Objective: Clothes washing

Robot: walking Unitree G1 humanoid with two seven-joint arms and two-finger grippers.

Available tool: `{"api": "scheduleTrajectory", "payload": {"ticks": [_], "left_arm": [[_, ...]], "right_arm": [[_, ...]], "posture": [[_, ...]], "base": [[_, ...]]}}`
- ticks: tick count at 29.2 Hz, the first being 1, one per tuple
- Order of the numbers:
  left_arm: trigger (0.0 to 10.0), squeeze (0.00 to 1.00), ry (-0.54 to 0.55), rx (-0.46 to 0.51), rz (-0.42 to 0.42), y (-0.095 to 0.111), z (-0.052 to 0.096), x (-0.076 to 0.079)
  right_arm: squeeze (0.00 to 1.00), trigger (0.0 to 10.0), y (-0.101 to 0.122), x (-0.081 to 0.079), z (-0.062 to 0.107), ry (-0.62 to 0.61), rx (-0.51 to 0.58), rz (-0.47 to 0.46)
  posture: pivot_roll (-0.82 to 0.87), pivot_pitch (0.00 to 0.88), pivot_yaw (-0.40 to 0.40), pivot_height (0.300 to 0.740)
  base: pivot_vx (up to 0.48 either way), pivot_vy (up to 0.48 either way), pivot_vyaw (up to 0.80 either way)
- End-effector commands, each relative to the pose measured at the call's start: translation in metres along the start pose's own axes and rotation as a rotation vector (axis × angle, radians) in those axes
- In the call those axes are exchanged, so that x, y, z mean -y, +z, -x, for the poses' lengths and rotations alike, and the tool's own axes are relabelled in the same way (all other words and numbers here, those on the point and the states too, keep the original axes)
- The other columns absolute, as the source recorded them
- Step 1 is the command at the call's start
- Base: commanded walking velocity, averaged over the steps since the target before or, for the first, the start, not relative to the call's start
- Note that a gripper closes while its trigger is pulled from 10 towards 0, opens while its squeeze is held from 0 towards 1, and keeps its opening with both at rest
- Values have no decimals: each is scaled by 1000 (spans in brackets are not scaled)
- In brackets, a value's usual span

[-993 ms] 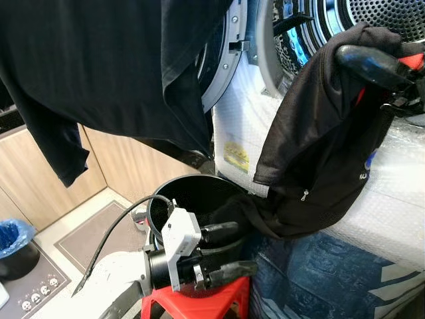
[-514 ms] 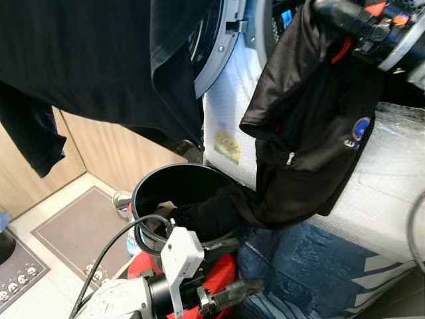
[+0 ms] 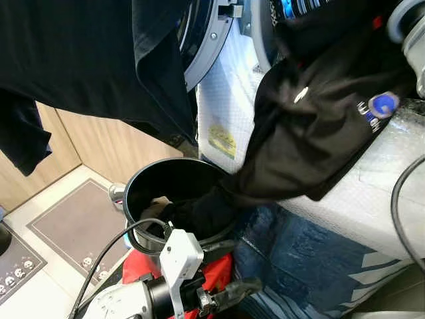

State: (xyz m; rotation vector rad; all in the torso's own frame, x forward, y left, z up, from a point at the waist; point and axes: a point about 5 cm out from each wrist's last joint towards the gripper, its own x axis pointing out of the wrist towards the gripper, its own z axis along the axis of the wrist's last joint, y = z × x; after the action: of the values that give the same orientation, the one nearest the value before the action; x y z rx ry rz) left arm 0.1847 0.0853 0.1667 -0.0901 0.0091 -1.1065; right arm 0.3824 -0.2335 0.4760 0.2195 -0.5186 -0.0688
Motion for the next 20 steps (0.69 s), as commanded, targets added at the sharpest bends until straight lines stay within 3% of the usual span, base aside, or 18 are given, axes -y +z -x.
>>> {"api": "scheduleTrajectory", "payload": {"ticks": [1, 3, 5, 8, 9, 12, 13, 20], "left_arm": [[10000, 0, -15, 8, 8, 1, -1, 6], [10000, 0, -11, 10, 9, 1, -2, 6], [10000, 0, -6, 14, 9, 1, -2, 6], [10000, 0, 5, 22, 10, 3, -2, 6], [10000, 0, 11, 23, 11, 3, -2, 6], [10000, 0, 13, 24, 12, 3, -2, 6], [10000, 0, 15, 25, 14, 3, -1, 6], [10000, 0, 15, 25, 14, 3, -1, 6]], "right_arm": [[0, 10000, 47, 7, 2, -69, 183, -59], [0, 10000, 61, 8, 3, -111, 250, -64], [0, 10000, 68, 8, 4, -124, 290, -145], [0, 10000, 56, -4, 1, -91, 252, -132], [0, 10000, 39, -11, -1, -62, 184, -75], [0, 10000, 23, -16, -2, -53, 114, -18], [0, 10000, 0, -20, -2, -44, 24, 65], [0, 10000, 0, -20, -2, -44, 24, 65]], "posture": [[30, 112, -119, 740], [31, 111, -121, 740], [34, 112, -124, 740], [38, 113, -127, 740], [38, 113, -127, 740], [45, 118, -127, 740], [45, 125, -123, 740], [45, 125, -123, 740]], "base": [[0, 0, 0], [0, 0, 0], [0, 0, 0], [0, 0, 0], [0, 0, 0], [0, 0, 0], [0, 0, 0], [0, 0, 0]]}}
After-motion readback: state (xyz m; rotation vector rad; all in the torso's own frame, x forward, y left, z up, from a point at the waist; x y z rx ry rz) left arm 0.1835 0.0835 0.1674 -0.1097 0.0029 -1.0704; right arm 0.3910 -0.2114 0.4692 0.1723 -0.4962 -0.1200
